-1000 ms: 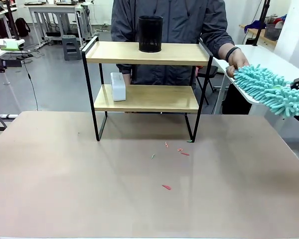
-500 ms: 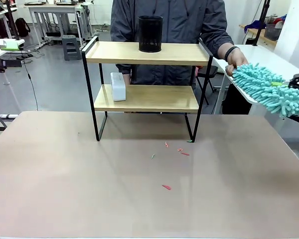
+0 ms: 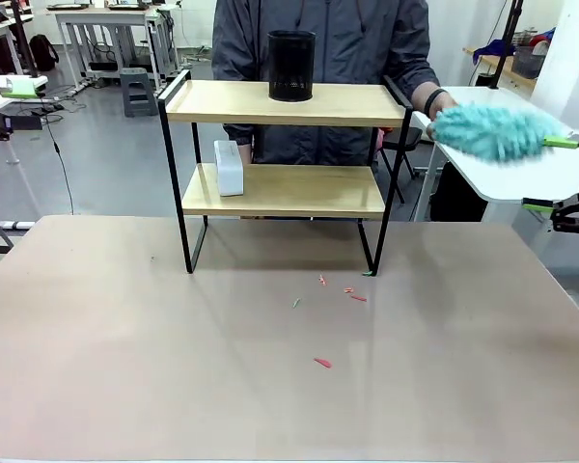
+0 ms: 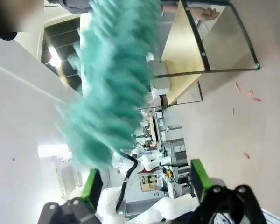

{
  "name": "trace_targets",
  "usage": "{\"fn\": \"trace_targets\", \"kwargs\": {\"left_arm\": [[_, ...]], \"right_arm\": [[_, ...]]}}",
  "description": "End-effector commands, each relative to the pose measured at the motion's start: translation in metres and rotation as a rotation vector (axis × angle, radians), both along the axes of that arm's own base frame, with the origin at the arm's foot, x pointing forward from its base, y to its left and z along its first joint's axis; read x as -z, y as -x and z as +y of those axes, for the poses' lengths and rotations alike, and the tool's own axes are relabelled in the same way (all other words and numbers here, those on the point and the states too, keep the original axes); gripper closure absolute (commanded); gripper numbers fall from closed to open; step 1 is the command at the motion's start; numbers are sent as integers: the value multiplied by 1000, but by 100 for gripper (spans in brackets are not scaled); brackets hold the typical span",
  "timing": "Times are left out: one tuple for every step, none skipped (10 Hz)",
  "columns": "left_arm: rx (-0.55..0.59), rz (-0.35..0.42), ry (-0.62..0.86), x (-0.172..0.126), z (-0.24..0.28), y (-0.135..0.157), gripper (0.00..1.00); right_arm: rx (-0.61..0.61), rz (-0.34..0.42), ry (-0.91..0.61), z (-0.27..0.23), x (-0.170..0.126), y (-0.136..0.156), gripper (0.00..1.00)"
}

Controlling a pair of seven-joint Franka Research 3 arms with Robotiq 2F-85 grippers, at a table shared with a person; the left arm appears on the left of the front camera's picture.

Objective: Clean the shelf.
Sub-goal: Hand the Duster back to the human.

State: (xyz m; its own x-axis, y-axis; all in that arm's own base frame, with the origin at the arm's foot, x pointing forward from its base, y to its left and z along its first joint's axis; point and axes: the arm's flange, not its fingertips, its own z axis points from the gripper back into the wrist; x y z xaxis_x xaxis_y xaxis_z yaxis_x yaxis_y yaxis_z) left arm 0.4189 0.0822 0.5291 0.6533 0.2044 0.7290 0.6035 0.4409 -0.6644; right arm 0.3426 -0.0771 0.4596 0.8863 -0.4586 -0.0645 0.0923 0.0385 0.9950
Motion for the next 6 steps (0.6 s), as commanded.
{"fn": "trace_targets", "kwargs": {"left_arm": [[-8,-1,-2,1,-4,3,0],[-8,-1,-2,1,-4,3,0],[-8,-1,-2,1,-4,3,0],[-8,-1,-2,1,-4,3,0],[-8,-1,-2,1,-4,3,0],[-8,-1,-2,1,-4,3,0]], "right_arm": [[-64,-64,-4,9,-19,18,0],[-115,-97,-8,21,-32,24,0],[-168,-124,44,43,-39,22,0],[-220,-139,119,74,-38,9,0],[-249,-165,143,104,-33,-11,0],[-258,-214,147,133,-29,-32,0]]}}
